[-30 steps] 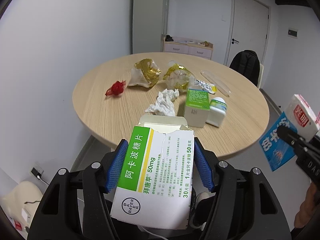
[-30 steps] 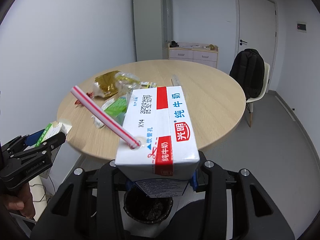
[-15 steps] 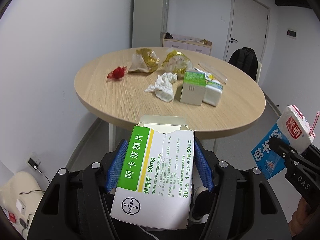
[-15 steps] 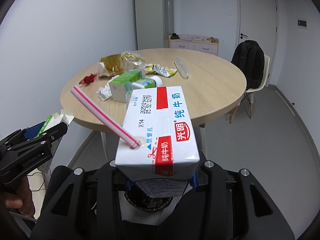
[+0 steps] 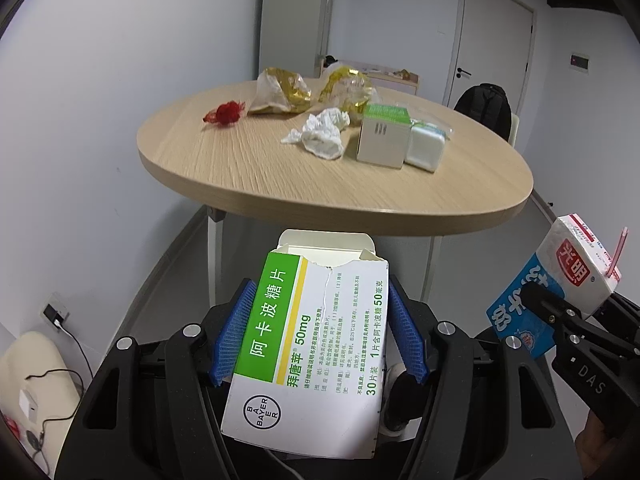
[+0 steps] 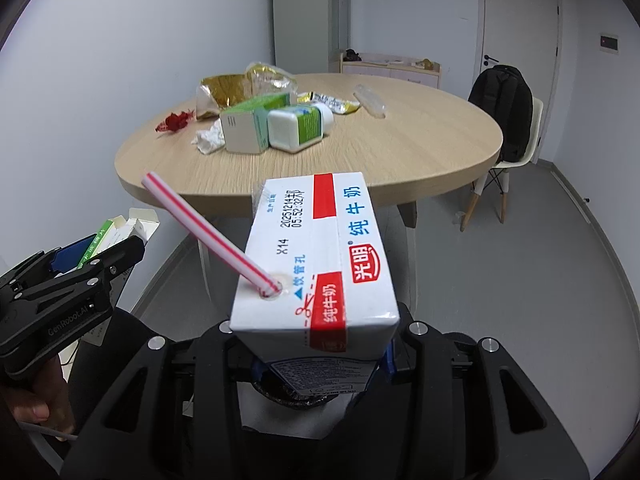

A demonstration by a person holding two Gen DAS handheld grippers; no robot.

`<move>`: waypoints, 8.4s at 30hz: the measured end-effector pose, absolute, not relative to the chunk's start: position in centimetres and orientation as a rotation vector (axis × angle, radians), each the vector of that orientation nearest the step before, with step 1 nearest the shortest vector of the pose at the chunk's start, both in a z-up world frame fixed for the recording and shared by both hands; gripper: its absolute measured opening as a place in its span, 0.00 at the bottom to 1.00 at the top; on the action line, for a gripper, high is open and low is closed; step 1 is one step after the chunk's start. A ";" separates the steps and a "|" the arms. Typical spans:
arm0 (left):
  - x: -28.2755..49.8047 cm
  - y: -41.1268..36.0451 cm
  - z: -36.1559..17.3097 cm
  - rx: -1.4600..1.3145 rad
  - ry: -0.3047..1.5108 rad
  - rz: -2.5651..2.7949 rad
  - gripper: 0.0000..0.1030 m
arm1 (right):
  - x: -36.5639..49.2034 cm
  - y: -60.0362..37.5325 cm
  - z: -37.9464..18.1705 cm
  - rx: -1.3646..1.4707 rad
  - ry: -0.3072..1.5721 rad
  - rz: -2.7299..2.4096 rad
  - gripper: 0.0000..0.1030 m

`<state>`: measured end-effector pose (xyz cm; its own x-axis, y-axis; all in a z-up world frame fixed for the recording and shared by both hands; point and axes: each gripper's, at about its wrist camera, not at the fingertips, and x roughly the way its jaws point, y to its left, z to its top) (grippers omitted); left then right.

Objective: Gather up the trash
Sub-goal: 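Carry the medicine box and milk carton down under the table to the black bin, then open left tool dropping the box into the bin while right tool drops the carton, then raise both tools from the bin back up over the table, then grasp the red mesh net with left tool while right tool grasps the white pill bottle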

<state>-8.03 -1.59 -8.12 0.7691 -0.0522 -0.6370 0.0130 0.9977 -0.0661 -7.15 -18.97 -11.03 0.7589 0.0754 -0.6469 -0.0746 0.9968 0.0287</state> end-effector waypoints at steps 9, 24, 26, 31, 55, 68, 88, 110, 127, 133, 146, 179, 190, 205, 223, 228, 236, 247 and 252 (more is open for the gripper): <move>-6.1 -1.5 -12.2 -0.077 0.739 -0.041 0.62 | -5.5 -18.6 -14.3 0.009 0.762 0.084 0.38; -1.5 -1.2 -18.9 -0.081 0.840 -0.018 0.62 | -1.0 -17.3 -21.1 0.003 0.881 0.108 0.38; -0.6 -1.2 -19.8 -0.082 0.856 -0.016 0.62 | 0.0 -17.2 -22.1 0.007 0.904 0.109 0.38; 1.2 -1.4 -22.0 -0.071 0.882 -0.007 0.62 | 1.9 -17.3 -24.4 0.017 0.952 0.115 0.38; 6.6 -0.7 -31.2 -0.059 1.088 0.006 0.62 | 8.1 -15.9 -34.0 -0.011 1.195 0.117 0.38; 6.1 -1.8 -34.0 -0.075 1.155 -0.007 0.62 | 8.9 -16.2 -37.0 -0.013 1.267 0.107 0.38; 5.4 -3.8 -36.4 -0.114 1.160 -0.059 0.66 | 7.6 -18.5 -38.6 0.011 1.264 0.096 0.38; 5.3 -1.1 -36.1 -0.092 1.135 0.021 0.89 | 9.3 -16.6 -39.3 0.014 1.272 0.123 0.38; 4.5 3.7 -35.6 -0.110 1.113 0.115 0.94 | 9.3 -13.2 -39.5 -0.025 1.219 0.158 0.72; 4.2 3.8 -35.2 -0.113 1.104 0.101 0.94 | 9.6 -13.6 -39.6 -0.009 1.214 0.138 0.88; 3.1 3.1 -33.0 -0.120 1.091 0.085 0.94 | 8.8 -15.2 -37.1 -0.014 1.165 0.108 0.93; -6.8 0.7 -19.0 -0.094 0.892 0.050 0.94 | -2.4 -18.9 -21.4 0.017 0.890 0.066 0.93; -8.5 0.1 -13.4 -0.078 0.818 0.058 0.94 | -5.3 -19.5 -14.7 0.015 0.770 0.079 0.93; -3.3 2.3 -8.1 -0.097 0.791 0.097 0.94 | -1.5 -19.2 -7.6 0.004 0.670 0.104 0.92; 11.9 6.9 -4.6 -0.071 0.763 0.119 0.94 | 9.5 -19.5 -5.2 0.060 0.678 0.099 0.92; 15.7 8.0 -4.3 -0.061 0.777 0.129 0.94 | 11.4 -20.1 -4.9 0.070 0.692 0.086 0.89; 19.9 9.7 -4.5 -0.080 0.810 0.143 0.93 | 14.8 -20.8 -5.4 0.131 0.783 0.050 0.84; 23.9 11.1 -5.4 -0.072 0.859 0.163 0.87 | 15.9 -19.2 -6.3 0.167 0.869 0.022 0.75; 25.3 11.1 -6.1 -0.078 0.896 0.149 0.77 | 15.8 -19.0 -6.4 0.164 0.888 0.000 0.68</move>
